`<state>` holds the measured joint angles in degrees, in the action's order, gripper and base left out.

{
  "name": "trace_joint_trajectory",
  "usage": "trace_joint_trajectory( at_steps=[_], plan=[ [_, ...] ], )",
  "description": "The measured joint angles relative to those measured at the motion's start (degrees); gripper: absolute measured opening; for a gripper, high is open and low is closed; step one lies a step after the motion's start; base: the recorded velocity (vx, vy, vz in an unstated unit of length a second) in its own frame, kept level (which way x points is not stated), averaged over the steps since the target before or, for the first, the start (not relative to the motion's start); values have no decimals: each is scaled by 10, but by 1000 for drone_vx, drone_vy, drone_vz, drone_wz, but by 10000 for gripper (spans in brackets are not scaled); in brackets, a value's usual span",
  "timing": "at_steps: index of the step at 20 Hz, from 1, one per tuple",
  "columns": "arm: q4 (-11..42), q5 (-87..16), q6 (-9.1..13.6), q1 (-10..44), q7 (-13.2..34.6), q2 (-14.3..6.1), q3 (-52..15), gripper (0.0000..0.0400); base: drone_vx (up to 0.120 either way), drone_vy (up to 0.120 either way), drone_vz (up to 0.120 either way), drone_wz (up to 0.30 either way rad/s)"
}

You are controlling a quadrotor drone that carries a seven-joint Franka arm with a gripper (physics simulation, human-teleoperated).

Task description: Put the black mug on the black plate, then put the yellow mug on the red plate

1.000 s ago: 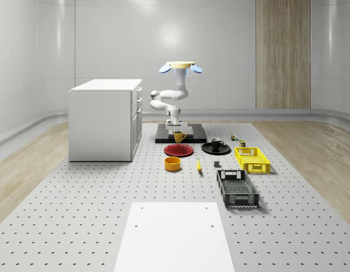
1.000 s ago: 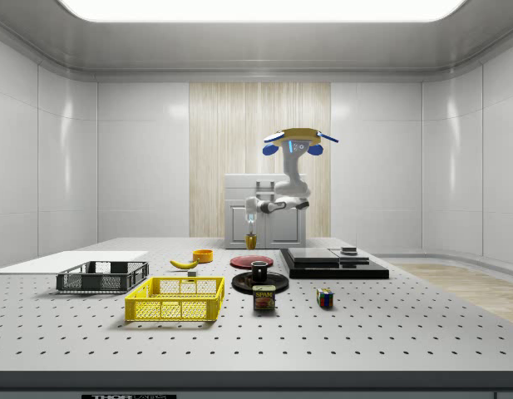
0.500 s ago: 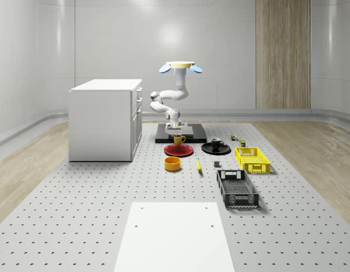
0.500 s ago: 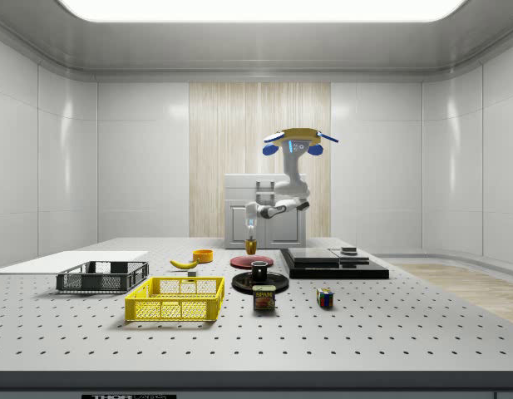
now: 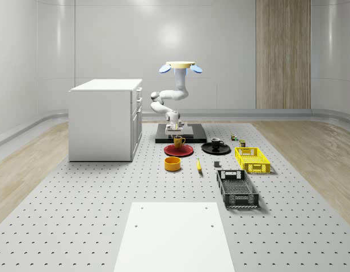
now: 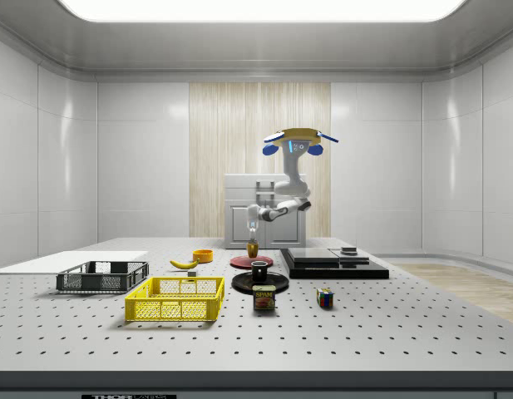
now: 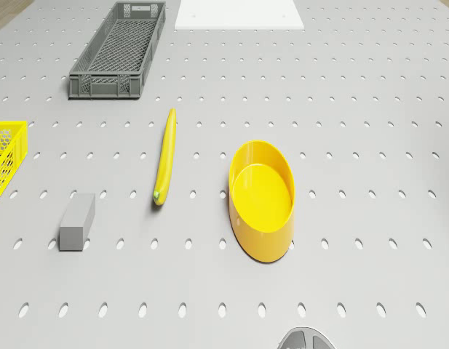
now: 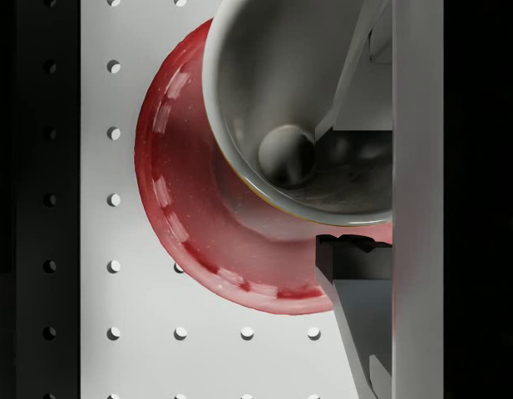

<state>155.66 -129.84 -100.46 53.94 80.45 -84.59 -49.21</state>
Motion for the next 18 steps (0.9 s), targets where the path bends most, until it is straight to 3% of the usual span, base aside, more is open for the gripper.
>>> trace_joint_trajectory(
  at_steps=[5, 7, 10, 13, 18],
  plan=[
    [-10, -17, -7, 0, -3, 5, 17, 110, 0, 0, 0, 0],
    [-12, -20, -8, -1, -4, 7, 21, 224, 0, 0, 0, 0],
    [-6, -17, -3, -5, -5, 6, 17, 317, 0, 0, 0, 0],
    [6, -7, 6, -13, -7, 4, 5, 361, 0, 0, 0, 0],
    [19, 5, 16, -21, -9, 2, -9, 387, 0, 0, 0, 0]
  ],
)
